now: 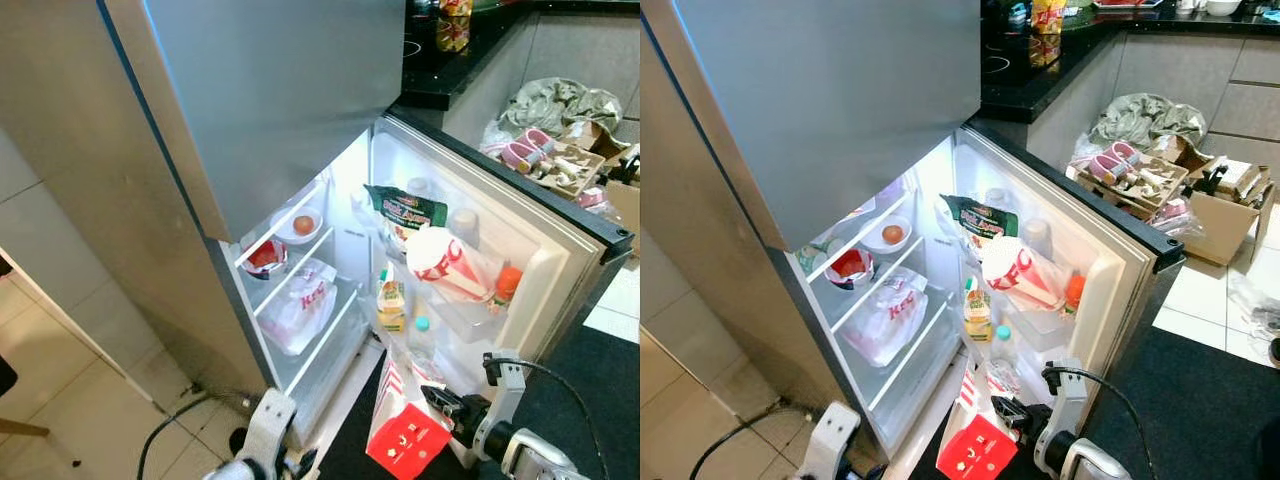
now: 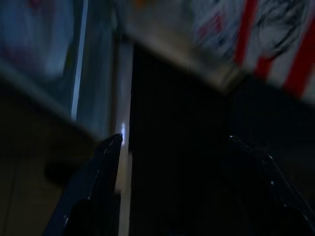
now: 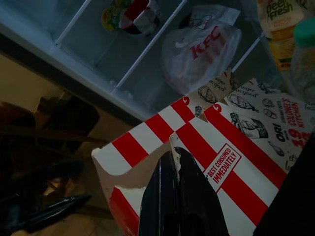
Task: Restocking fridge
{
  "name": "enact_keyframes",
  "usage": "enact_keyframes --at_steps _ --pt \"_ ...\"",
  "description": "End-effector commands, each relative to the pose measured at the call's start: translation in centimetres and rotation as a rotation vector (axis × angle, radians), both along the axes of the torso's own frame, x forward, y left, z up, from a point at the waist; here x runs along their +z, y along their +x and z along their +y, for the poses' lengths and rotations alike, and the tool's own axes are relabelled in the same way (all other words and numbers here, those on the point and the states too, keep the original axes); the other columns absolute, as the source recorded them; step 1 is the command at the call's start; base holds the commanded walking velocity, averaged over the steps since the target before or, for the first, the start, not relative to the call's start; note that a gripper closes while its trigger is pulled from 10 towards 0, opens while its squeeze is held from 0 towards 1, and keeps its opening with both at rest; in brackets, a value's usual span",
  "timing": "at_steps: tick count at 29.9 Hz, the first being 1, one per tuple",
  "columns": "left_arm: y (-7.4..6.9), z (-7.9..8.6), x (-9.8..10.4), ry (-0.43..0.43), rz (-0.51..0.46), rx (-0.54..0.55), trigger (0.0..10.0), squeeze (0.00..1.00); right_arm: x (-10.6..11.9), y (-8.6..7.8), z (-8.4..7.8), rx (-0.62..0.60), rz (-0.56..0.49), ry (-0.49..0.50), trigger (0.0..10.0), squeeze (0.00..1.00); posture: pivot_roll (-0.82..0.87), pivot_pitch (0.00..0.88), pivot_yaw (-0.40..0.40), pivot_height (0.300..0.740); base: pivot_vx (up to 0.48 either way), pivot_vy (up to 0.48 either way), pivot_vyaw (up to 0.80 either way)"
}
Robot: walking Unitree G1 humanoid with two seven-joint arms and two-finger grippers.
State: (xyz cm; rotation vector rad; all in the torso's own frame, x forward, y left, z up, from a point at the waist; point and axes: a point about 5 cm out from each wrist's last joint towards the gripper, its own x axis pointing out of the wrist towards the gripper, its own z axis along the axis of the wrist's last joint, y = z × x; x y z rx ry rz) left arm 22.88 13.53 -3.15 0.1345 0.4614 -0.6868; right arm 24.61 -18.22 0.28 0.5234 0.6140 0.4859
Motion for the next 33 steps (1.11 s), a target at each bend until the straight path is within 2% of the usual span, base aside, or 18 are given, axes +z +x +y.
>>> enact_keyframes --at_steps 1,3,5,8,11,12,16,18,29,33 --pt "-0.2 -0.4 0.4 0.017 -0.042 -0.088 10.0 0.0 0.4 0.5 0.2 -0.009 -0.018 -0.009 10.0 0.0 -0.1 0.07 0.051 0.74 0.0 0.0 0.0" --pt "-0.1 -1.3 1.1 0.042 -0.111 -0.213 10.0 0.0 0.5 0.8 0.3 -0.023 -0.017 -0.007 10.0 0.0 -0.09 0.073 0.048 0.74 0.0 0.0 0.0" --pt "0.1 -1.7 1.4 0.042 -0.134 -0.236 10.0 0.0 0.5 0.9 0.4 -0.025 -0.016 -0.005 10.0 0.0 -0.09 0.078 0.041 0.74 0.0 0.0 0.0" --pt "0.7 -2.8 2.5 0.002 -0.185 -0.268 10.0 0.12 0.6 1.3 0.9 -0.021 -0.017 -0.003 10.0 0.0 -0.09 0.081 0.038 0.74 0.0 0.0 0.0" --pt "0.7 -3.1 2.7 -0.008 -0.199 -0.291 10.0 0.12 0.7 1.4 1.1 -0.02 -0.018 -0.003 10.0 0.0 -0.09 0.083 0.034 0.74 0.0 0.0 0.0" --pt "0.8 -3.9 3.3 -0.014 -0.235 -0.332 10.0 0.0 0.8 1.8 1.5 -0.02 -0.024 -0.005 10.0 0.0 -0.1 0.084 0.032 0.74 0.0 0.0 0.0" --pt "1.0 -4.5 3.8 -0.024 -0.268 -0.338 10.0 0.0 0.9 2.2 1.9 -0.017 -0.03 -0.008 10.0 0.0 -0.1 0.084 0.032 0.74 0.0 0.0 0.0" --pt "1.5 -5.0 4.5 -0.033 -0.305 -0.335 10.0 0.0 1.1 2.6 2.7 -0.01 -0.038 -0.01 10.0 0.0 -0.1 0.084 0.031 0.74 0.0 0.0 0.0" --pt "1.5 -4.9 4.2 -0.005 -0.294 -0.335 10.0 0.0 1.1 2.6 4.0 0.009 -0.041 0.011 10.0 0.0 -0.1 0.084 0.036 0.74 0.0 0.0 0.0" --pt "1.2 -5.9 3.7 0.015 -0.273 -0.346 10.0 0.0 1.2 2.5 4.9 0.017 -0.04 0.044 10.0 0.0 -0.1 0.083 0.037 0.74 0.0 0.0 0.0"
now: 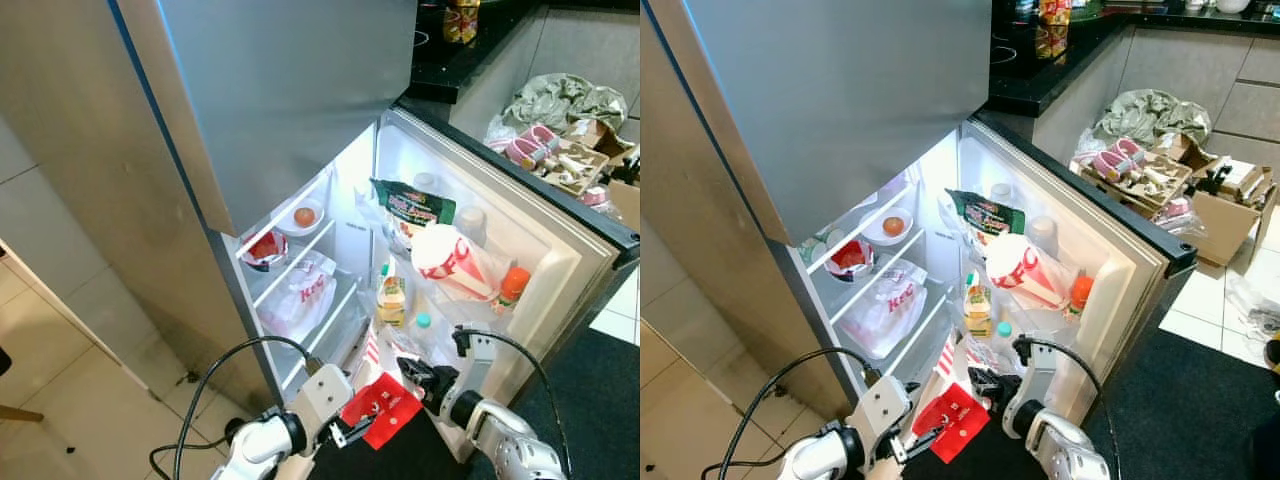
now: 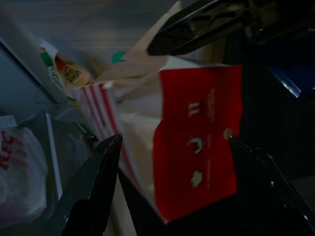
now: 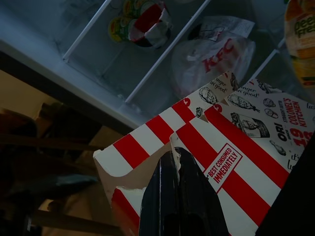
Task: Restocking fridge
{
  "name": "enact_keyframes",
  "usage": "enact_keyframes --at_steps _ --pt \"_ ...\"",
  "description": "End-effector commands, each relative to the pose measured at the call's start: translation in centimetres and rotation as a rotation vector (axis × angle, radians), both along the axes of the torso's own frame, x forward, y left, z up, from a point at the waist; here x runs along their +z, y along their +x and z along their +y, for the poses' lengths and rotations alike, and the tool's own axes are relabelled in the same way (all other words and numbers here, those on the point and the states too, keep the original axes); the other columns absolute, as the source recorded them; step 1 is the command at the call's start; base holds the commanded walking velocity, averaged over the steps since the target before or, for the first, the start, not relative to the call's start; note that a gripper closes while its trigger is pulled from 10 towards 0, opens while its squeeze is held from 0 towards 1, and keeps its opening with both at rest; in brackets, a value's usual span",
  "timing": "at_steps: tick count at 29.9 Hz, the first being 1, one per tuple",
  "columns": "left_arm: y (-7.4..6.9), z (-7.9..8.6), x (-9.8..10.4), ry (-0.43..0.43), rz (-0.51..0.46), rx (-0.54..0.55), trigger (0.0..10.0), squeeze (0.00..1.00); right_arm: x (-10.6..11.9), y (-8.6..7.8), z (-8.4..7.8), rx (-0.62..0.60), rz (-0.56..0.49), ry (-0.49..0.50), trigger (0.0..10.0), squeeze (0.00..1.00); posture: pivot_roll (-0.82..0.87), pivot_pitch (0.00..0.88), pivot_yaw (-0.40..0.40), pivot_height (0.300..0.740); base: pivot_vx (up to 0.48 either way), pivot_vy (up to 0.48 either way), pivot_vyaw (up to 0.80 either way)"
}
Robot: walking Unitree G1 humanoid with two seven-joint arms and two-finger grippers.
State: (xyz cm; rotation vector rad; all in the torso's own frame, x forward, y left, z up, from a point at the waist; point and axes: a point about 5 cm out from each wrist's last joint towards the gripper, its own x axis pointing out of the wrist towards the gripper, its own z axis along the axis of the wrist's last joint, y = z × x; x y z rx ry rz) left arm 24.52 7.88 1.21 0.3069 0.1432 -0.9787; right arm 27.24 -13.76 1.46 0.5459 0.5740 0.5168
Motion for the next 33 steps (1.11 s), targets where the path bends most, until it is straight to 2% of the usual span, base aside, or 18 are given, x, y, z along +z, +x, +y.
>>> enact_keyframes --at_steps 1,8,15,18,27,28,29,30,33 --pt "-0.4 -0.3 -0.8 0.044 0.027 -0.003 10.0 0.0 0.2 -0.1 0.8 0.012 -0.007 0.019 10.0 0.0 -0.11 0.083 0.039 0.74 0.0 0.0 0.0" --pt "0.0 -0.3 -1.0 0.097 0.014 0.009 10.0 0.0 1.0 0.1 2.1 0.055 -0.026 0.056 10.0 0.0 -0.12 0.082 0.042 0.74 0.0 0.0 0.0" --pt "0.7 1.0 -0.9 0.147 -0.014 0.053 10.0 0.0 1.2 -0.2 2.8 0.113 -0.019 0.079 10.0 0.0 -0.11 0.082 0.027 0.74 0.0 0.0 0.0" --pt "0.7 1.5 -1.2 0.165 -0.007 0.068 10.0 0.0 1.4 -0.6 3.3 0.161 -0.019 0.091 10.0 0.0 -0.11 0.082 0.027 0.74 0.0 0.0 0.0" --pt "0.3 1.9 -1.6 0.169 0.021 0.083 10.0 0.0 1.5 -0.8 3.8 0.187 -0.015 0.107 10.0 0.0 -0.11 0.072 0.026 0.74 0.0 0.0 0.0" --pt "0.3 1.9 -1.7 0.17 0.023 0.086 9.7 0.0 1.5 -0.9 3.8 0.191 -0.016 0.11 10.0 0.0 -0.11 0.072 0.026 0.74 0.0 0.0 0.0" --pt "0.4 2.0 -1.7 0.17 0.025 0.089 8.9 0.0 1.6 -0.9 3.8 0.195 -0.016 0.112 10.0 0.0 -0.11 0.072 0.026 0.74 0.0 0.0 0.0" --pt "0.4 2.0 -1.7 0.17 0.027 0.092 7.6 0.0 1.6 -1.0 3.9 0.199 -0.016 0.114 10.0 0.0 -0.11 0.071 0.029 0.74 0.0 0.0 0.0" --pt "0.5 2.1 -1.7 0.178 0.031 0.097 7.8 0.0 1.7 -1.0 3.9 0.204 -0.015 0.117 10.0 0.0 -0.11 0.073 0.029 0.74 0.0 0.0 0.0"
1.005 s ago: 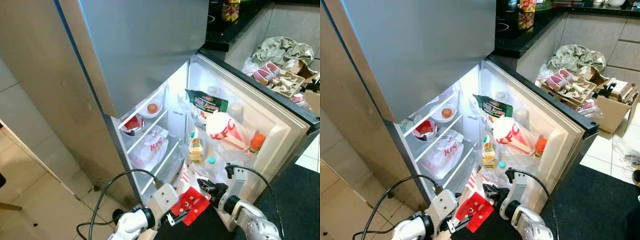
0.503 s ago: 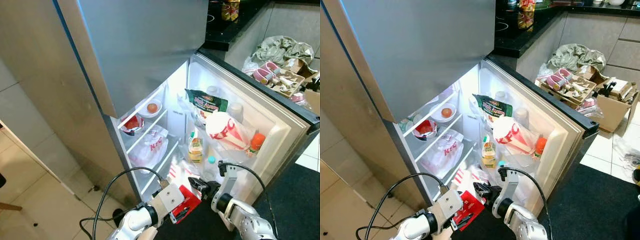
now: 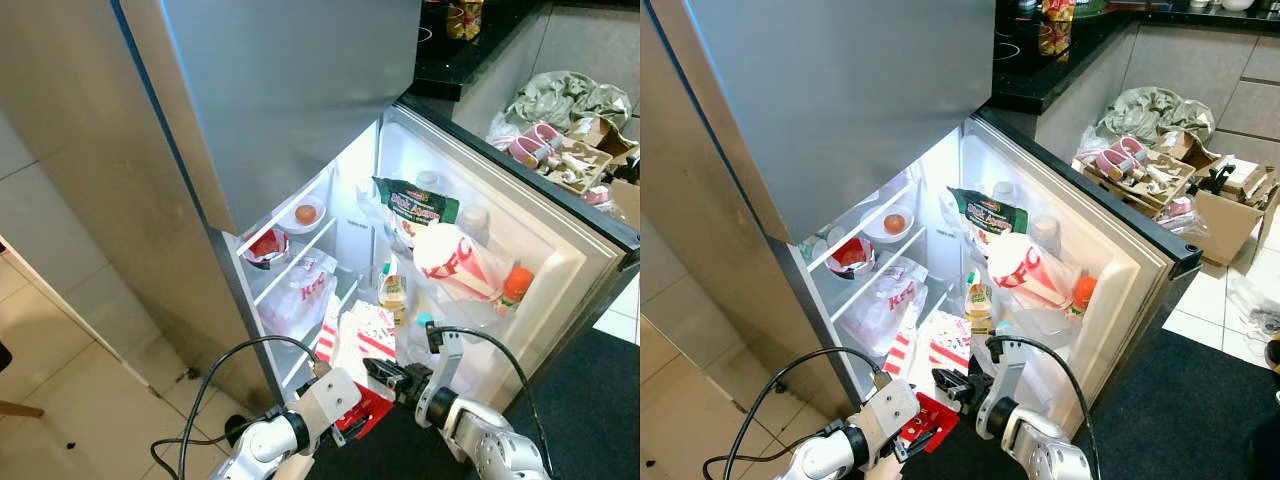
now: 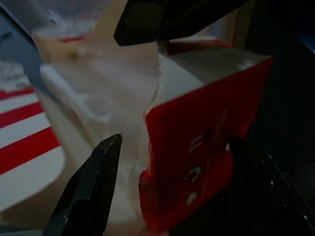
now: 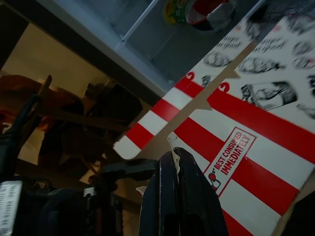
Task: Restocking fridge
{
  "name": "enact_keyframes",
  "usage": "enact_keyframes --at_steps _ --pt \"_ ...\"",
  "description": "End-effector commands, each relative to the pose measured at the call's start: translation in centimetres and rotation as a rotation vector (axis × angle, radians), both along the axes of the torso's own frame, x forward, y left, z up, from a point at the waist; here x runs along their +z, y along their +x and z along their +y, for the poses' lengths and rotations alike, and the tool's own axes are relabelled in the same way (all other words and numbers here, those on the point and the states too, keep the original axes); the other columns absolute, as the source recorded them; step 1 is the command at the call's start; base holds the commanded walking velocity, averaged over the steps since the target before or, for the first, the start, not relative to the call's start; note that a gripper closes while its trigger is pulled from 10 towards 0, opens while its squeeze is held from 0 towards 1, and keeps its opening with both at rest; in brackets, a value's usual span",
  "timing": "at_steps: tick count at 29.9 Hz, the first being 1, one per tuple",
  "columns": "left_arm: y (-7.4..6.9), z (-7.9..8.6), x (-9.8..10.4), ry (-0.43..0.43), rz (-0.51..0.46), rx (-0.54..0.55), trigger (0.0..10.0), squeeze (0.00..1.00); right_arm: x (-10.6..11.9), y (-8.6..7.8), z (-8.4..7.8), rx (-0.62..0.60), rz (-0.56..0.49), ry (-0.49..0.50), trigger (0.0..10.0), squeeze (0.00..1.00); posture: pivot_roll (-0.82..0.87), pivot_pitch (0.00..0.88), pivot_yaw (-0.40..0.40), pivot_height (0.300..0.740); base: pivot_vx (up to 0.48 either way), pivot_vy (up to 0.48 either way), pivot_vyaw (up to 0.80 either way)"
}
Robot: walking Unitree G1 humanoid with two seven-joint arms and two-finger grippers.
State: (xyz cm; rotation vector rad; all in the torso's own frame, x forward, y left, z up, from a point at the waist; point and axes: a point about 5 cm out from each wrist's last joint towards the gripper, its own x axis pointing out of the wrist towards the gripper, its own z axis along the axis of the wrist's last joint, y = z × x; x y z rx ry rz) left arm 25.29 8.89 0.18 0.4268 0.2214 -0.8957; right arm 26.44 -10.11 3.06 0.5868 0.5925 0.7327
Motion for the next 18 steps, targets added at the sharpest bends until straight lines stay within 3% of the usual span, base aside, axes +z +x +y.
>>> enact_keyframes --at_steps 1,3,4,6,7,8,9,18 --pt "-0.2 1.3 -0.7 0.046 0.036 0.027 8.3 0.0 0.2 -0.3 0.2 0.018 -0.001 0.018 10.0 0.0 -0.11 0.072 0.028 0.74 0.0 0.0 0.0" --pt "-0.1 1.6 -0.9 0.065 0.048 0.036 7.4 0.0 0.2 -0.4 0.2 0.025 0.001 0.023 10.0 0.0 -0.11 0.072 0.028 0.74 0.0 0.0 0.0" --pt "-0.1 1.8 -1.0 0.072 0.056 0.039 2.7 0.0 0.2 -0.5 0.2 0.028 0.001 0.023 10.0 0.0 -0.11 0.072 0.028 0.74 0.0 0.0 0.0" --pt "-0.1 1.9 -1.0 0.073 0.058 0.039 2.7 0.0 0.2 -0.5 0.2 0.029 0.001 0.023 10.0 0.0 -0.11 0.072 0.028 0.74 0.0 0.0 0.0" --pt "-0.1 2.1 -1.1 0.084 0.054 0.048 6.4 0.0 0.3 -0.5 0.1 0.027 0.0 0.023 10.0 0.0 -0.11 0.073 0.027 0.74 0.0 0.0 0.0" --pt "-0.1 2.1 -1.1 0.084 0.054 0.048 6.4 0.0 0.3 -0.5 0.1 0.027 0.0 0.023 10.0 0.0 -0.11 0.073 0.027 0.74 0.0 0.0 0.0" --pt "0.0 2.6 -1.1 0.098 0.053 0.069 10.0 0.0 0.3 -0.5 -0.1 0.022 0.0 0.026 10.0 0.0 -0.11 0.073 0.027 0.74 0.0 0.0 0.0" --pt "0.7 4.7 -0.7 0.094 0.036 0.141 10.0 0.0 0.3 -1.0 -0.9 0.017 0.013 0.035 10.0 0.0 -0.11 0.08 0.024 0.74 0.0 0.0 0.0"
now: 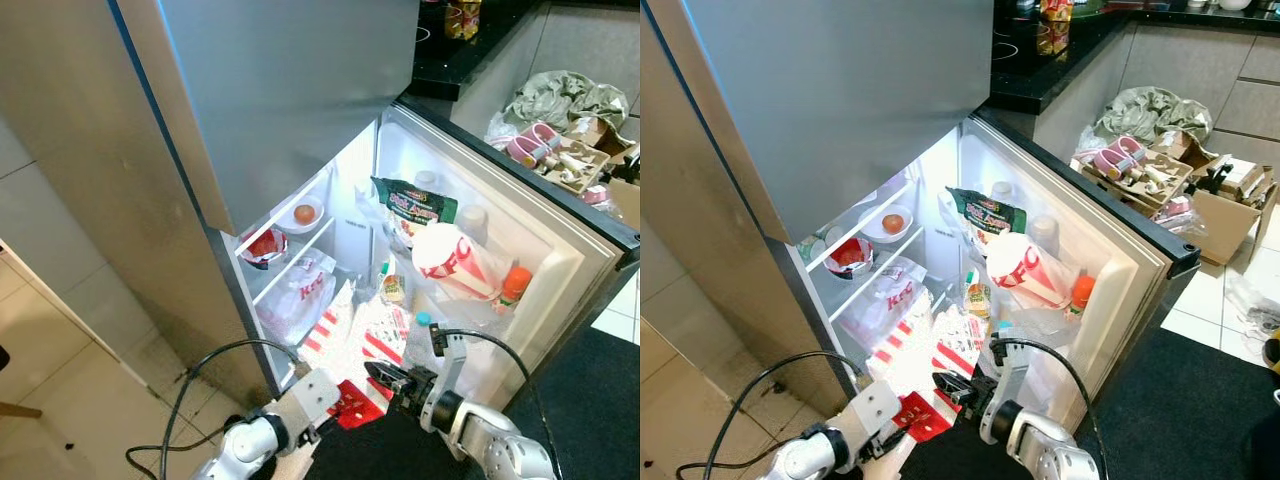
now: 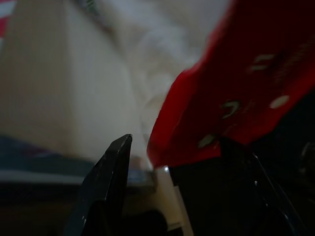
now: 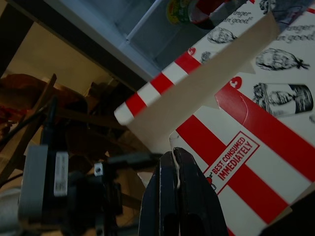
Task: Restocking fridge
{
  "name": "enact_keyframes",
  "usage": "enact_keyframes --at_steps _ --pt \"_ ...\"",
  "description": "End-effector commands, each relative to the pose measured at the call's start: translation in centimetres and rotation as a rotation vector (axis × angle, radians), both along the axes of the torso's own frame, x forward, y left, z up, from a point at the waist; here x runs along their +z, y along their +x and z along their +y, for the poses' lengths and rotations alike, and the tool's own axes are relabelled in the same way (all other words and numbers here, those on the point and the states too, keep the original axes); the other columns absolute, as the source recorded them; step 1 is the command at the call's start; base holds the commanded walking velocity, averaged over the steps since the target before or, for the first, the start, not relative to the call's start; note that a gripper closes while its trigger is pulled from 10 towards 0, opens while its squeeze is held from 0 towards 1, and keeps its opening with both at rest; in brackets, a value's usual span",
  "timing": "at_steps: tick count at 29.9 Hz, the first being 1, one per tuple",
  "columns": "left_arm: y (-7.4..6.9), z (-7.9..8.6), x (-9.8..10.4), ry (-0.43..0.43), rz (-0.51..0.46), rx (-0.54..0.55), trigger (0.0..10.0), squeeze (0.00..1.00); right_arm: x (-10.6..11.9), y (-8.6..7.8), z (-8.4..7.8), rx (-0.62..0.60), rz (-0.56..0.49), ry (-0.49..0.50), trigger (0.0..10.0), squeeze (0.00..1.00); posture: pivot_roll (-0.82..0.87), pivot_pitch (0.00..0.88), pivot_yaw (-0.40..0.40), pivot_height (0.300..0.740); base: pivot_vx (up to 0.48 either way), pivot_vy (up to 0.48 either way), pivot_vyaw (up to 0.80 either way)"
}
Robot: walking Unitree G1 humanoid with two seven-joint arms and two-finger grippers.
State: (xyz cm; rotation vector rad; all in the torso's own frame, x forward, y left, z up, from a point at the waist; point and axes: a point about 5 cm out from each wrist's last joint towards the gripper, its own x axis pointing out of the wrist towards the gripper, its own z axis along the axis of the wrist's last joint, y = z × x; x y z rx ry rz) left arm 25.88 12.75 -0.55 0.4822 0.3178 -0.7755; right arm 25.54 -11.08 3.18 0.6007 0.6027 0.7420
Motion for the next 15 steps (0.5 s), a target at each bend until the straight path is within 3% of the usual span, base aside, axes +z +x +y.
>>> enact_keyframes --at_steps 1,7,15 --pt "0.1 0.9 0.4 -0.024 -0.009 0.008 10.0 0.0 0.2 -0.3 0.0 0.009 0.003 0.025 10.0 0.0 -0.11 0.081 0.023 0.74 0.0 0.0 0.0" --pt "0.1 0.4 0.7 -0.055 -0.031 -0.016 10.0 0.0 0.3 -0.5 0.0 0.014 0.004 0.031 10.0 0.0 -0.12 0.083 0.024 0.74 0.0 0.0 0.0" --pt "-0.4 -1.1 0.5 -0.11 0.008 -0.084 10.0 0.0 0.7 -0.7 0.2 0.039 0.006 0.051 10.0 0.0 -0.12 0.085 0.021 0.74 0.0 0.0 0.0"
